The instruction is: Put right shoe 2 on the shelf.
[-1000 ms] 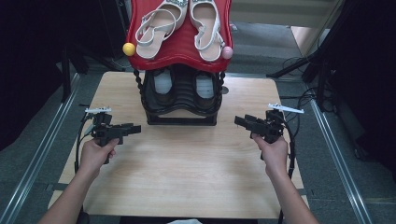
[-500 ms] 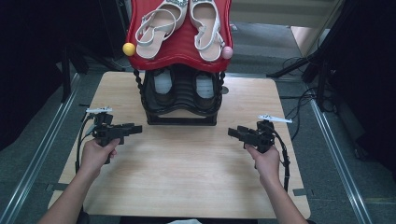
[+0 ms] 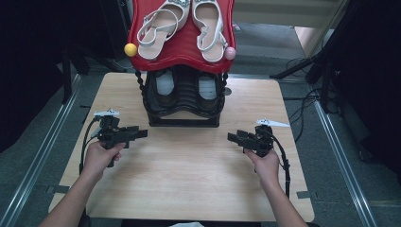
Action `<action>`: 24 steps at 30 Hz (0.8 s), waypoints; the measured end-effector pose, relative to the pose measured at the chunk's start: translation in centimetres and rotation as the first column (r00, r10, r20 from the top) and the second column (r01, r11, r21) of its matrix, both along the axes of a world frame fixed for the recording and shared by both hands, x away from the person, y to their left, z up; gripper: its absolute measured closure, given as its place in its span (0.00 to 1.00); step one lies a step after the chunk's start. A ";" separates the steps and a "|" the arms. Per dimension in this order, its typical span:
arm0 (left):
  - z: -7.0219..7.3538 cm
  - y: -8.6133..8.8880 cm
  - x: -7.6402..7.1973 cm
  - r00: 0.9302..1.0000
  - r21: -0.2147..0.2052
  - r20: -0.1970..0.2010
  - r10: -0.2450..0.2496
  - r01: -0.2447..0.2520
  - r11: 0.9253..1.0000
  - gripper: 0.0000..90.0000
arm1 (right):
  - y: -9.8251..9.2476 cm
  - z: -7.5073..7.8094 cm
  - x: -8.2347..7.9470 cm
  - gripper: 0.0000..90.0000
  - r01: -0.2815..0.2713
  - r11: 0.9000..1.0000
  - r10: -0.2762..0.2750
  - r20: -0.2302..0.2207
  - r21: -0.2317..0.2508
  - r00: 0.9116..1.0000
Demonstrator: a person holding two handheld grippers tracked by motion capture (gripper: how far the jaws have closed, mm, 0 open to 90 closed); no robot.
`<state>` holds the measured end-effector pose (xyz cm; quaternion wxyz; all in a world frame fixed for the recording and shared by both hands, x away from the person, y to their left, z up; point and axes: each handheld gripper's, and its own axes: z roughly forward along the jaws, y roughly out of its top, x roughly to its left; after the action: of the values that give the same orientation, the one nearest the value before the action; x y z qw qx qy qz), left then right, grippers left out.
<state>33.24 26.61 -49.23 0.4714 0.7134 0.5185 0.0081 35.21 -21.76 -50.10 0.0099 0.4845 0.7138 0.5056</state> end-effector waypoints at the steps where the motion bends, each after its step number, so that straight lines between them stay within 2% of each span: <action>1: 0.0 0.0 0.0 1.000 0.003 0.001 0.001 -0.001 1.000 0.42 | 0.0 0.0 0.0 0.45 0.000 1.000 0.000 0.001 -0.001 1.000; 13: 0.0 -0.1 0.0 1.000 0.010 -0.003 -0.007 0.007 1.000 0.40 | 0.2 0.0 -0.1 0.44 0.000 1.000 0.000 0.007 -0.017 1.000; 24: -0.1 -0.3 0.0 1.000 -0.004 -0.020 -0.010 0.010 1.000 0.36 | 0.1 0.1 -0.1 0.42 0.005 1.000 -0.004 0.016 -0.024 1.000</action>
<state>33.27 26.29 -49.33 0.4676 0.7152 0.5194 -0.0023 35.12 -21.61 -50.03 0.0226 0.4819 0.7185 0.5010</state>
